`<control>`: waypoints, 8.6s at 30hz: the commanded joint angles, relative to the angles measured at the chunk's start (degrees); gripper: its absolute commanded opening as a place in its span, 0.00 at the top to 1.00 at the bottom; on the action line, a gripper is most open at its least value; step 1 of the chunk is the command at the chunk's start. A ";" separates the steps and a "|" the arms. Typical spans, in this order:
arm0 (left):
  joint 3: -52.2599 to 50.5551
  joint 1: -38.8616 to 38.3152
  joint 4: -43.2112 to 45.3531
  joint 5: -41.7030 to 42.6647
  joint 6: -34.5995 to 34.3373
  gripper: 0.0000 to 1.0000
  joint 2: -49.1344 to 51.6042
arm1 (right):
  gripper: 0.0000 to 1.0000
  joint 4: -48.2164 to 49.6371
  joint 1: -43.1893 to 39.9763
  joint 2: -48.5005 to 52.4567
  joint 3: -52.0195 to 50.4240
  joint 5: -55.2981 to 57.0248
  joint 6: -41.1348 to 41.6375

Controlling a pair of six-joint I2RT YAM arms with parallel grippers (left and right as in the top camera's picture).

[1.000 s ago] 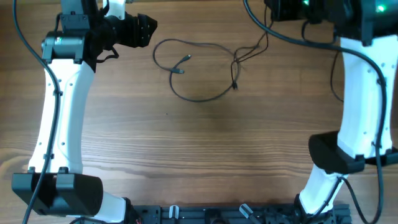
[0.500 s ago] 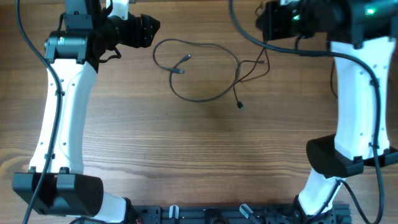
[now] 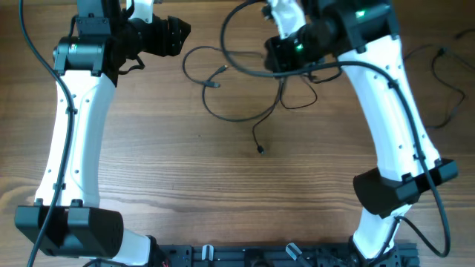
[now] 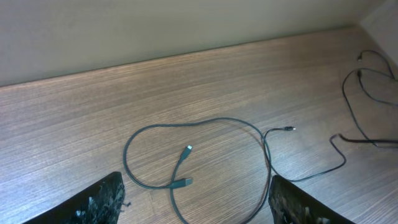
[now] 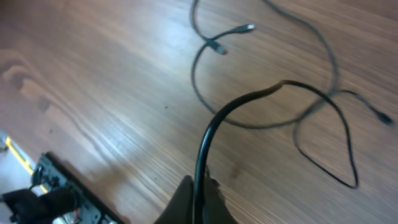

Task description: Untangle cables

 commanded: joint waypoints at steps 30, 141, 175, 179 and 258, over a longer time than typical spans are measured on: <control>-0.13 2.08 0.96 1.44 -0.13 0.24 -1.70 | 0.38 -2.91 -1.14 12.20 -0.46 17.84 9.25; -0.13 2.08 0.55 2.75 -0.13 0.23 -1.88 | 0.95 36.50 -14.03 16.63 -38.32 -0.48 11.58; -0.13 2.08 0.46 2.75 -0.11 0.23 -1.86 | 0.96 37.75 -13.75 1.53 -20.68 -6.29 1.25; -0.13 2.08 0.44 2.73 -0.11 0.23 -1.86 | 0.96 32.72 -13.77 1.55 -13.16 -0.81 1.22; -0.13 2.08 0.02 2.73 0.09 0.22 -1.86 | 0.96 2.12 -56.65 -19.71 10.25 34.93 18.82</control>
